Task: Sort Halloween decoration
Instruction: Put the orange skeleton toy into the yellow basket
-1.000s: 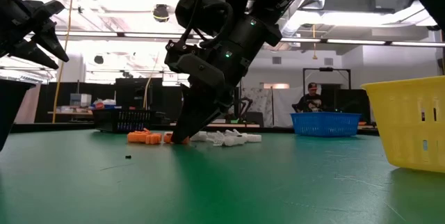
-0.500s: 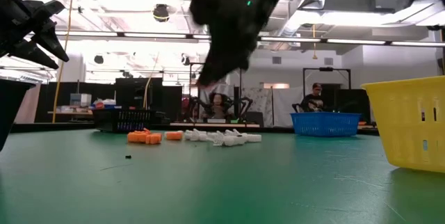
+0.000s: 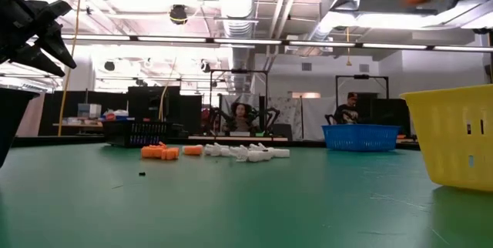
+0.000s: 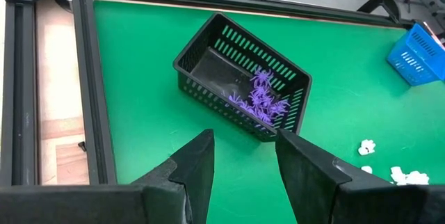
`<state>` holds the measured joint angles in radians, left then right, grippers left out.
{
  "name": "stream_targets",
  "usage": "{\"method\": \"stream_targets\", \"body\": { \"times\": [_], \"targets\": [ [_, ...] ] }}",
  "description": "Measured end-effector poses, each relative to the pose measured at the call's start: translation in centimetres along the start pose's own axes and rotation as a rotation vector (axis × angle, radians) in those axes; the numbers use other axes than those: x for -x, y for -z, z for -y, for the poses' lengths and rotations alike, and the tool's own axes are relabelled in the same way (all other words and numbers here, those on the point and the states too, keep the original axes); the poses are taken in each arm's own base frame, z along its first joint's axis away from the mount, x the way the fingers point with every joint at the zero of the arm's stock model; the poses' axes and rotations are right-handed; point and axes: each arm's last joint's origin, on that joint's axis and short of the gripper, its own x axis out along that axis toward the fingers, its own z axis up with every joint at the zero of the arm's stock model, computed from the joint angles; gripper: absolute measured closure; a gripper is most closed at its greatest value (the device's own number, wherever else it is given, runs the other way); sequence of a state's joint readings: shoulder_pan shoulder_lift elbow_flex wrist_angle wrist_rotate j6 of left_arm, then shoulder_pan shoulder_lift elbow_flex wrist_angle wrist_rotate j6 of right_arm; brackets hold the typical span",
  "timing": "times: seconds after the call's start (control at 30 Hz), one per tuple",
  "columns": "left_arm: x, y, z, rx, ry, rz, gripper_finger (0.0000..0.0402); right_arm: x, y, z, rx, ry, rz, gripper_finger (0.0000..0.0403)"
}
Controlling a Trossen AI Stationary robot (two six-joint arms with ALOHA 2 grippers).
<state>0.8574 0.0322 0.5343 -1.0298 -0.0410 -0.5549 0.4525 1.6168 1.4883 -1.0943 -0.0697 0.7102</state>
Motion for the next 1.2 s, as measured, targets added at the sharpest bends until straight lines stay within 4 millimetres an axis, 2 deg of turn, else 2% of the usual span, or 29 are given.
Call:
{"method": "stream_targets", "body": {
  "times": [0.13,0.27,0.4,0.53,0.77,0.87,1.0,1.2],
  "targets": [
    [0.0,0.0,0.0,0.001,0.000,0.000,0.0258,-1.5,2.7,-2.0,-0.019,0.046,-0.097,0.0354],
    [0.0,0.0,0.0,0.003,0.000,0.000,0.0258,-3.6,4.0,-3.3,-0.021,0.029,-0.109,0.0353],
    [0.0,0.0,0.0,0.003,-0.001,0.000,0.0258,-5.4,4.6,-3.3,-0.055,0.053,-0.125,0.0342],
    [0.0,0.0,0.0,0.006,-0.004,0.002,0.0258,-6.0,4.9,-2.8,-0.074,0.074,-0.144,0.0305],
    [0.0,0.0,0.0,0.006,-0.007,0.004,0.0258,-6.0,4.6,-2.4,-0.025,0.067,-0.146,0.0207],
    [0.0,0.0,0.0,0.007,-0.007,0.004,0.0258,-6.0,4.3,-2.2,0.015,0.063,-0.146,0.0181],
    [0.0,0.0,0.0,0.007,-0.007,0.004,0.0258,-6.0,3.0,-1.1,0.066,0.064,-0.136,0.0175],
    [0.0,0.0,0.0,0.007,-0.007,0.004,0.0258,-5.7,-0.6,2.3,0.098,0.084,-0.050,0.0186]
  ]
}}
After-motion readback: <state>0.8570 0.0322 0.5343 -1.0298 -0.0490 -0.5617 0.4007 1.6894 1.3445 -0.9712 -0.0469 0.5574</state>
